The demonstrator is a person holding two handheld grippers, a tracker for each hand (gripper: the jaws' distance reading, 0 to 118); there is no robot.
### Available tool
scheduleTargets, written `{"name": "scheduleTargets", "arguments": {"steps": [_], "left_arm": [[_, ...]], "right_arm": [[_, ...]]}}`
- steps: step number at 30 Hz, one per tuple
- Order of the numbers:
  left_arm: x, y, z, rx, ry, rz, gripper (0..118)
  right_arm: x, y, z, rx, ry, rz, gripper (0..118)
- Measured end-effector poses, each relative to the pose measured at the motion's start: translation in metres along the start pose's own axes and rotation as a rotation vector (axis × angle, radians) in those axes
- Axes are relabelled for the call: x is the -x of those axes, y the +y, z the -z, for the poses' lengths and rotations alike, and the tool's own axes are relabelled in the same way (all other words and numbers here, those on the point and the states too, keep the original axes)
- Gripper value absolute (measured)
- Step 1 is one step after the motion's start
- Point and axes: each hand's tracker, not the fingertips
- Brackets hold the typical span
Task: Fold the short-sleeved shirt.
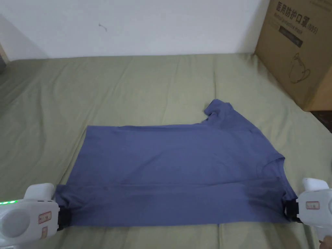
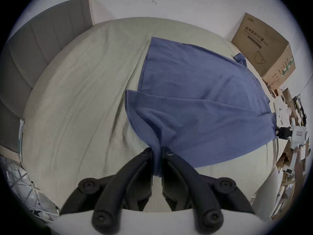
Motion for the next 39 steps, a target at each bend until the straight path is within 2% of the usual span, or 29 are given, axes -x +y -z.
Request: {"name": "scheduleTargets", "arguments": {"steps": [3, 5, 8, 10, 13, 18, 20, 22, 23, 25, 26, 27, 30, 31, 32, 33, 34, 35, 37, 39], "left_arm": [[-0.001, 0.001, -0.012, -0.012, -0.018, 0.006, 8], [0.004, 0.003, -0.021, -0.024, -0.037, 0.008, 8], [0.011, 0.001, -0.034, -0.014, -0.071, 0.007, 8], [0.01, -0.007, -0.045, -0.016, -0.086, 0.01, 8], [0.015, -0.026, -0.057, -0.012, -0.056, 0.058, 8], [0.031, -0.073, -0.045, 0.069, -0.072, 0.013, 8], [0.029, -0.086, -0.036, 0.111, -0.045, 0.037, 8], [0.025, -0.089, -0.036, 0.072, -0.054, 0.039, 10], [0.024, -0.086, -0.037, 0.071, -0.042, 0.044, 17], [0.023, -0.08, -0.04, 0.087, 0.009, 0.058, 73], [0.024, -0.077, -0.045, 0.071, 0.016, 0.055, 94], [0.026, -0.072, -0.052, 0.027, 0.007, 0.046, 102], [0.027, -0.052, -0.072, -0.04, -0.039, -0.04, 96], [0.026, -0.045, -0.075, -0.059, -0.078, -0.057, 85], [0.026, -0.037, -0.078, -0.083, -0.092, -0.057, 63], [0.025, -0.031, -0.076, -0.078, -0.086, -0.04, 26], [0.022, -0.025, -0.071, -0.08, -0.081, -0.028, 4], [0.021, -0.019, -0.061, -0.08, -0.056, -0.014, 1], [0.02, -0.011, -0.047, -0.066, -0.037, -0.025, 0], [0.022, -0.005, -0.034, -0.056, -0.057, -0.063, 0]], "right_arm": [[-0.008, 0.002, -0.02, -0.032, 0.009, 0.026, 0], [-0.013, 0.002, -0.037, -0.06, 0.053, 0.037, 0], [-0.014, -0.001, -0.061, -0.081, 0.041, -0.036, 0], [-0.012, -0.009, -0.072, -0.083, 0.04, -0.041, 0], [-0.023, -0.032, -0.084, -0.075, 0.08, -0.002, 0], [-0.03, -0.08, -0.057, 0.041, 0.049, -0.01, 0], [-0.033, -0.09, -0.046, 0.047, 0.05, 0.037, 0], [-0.028, -0.09, -0.044, 0.029, 0.045, 0.068, 0], [-0.023, -0.084, -0.047, 0.034, 0.032, 0.058, 3], [-0.014, -0.077, -0.054, 0.014, -0.015, -0.019, 41], [-0.009, -0.071, -0.06, -0.005, -0.027, -0.054, 62], [-0.005, -0.067, -0.066, -0.025, -0.027, -0.075, 71], [0.007, -0.044, -0.082, -0.081, 0.013, -0.078, 70], [0.012, -0.035, -0.086, -0.102, 0.047, -0.07, 68], [0.017, -0.026, -0.091, -0.124, 0.077, -0.072, 62], [0.02, -0.026, -0.088, -0.14, 0.091, -0.09, 37], [0.028, -0.011, -0.089, -0.146, 0.075, -0.107, 10], [0.038, -0.003, -0.081, -0.153, 0.042, -0.125, 0], [0.047, 0.008, -0.062, -0.127, 0.076, -0.156, 0], [0.054, 0.02, -0.04, -0.106, 0.073, -0.12, 0]]}}
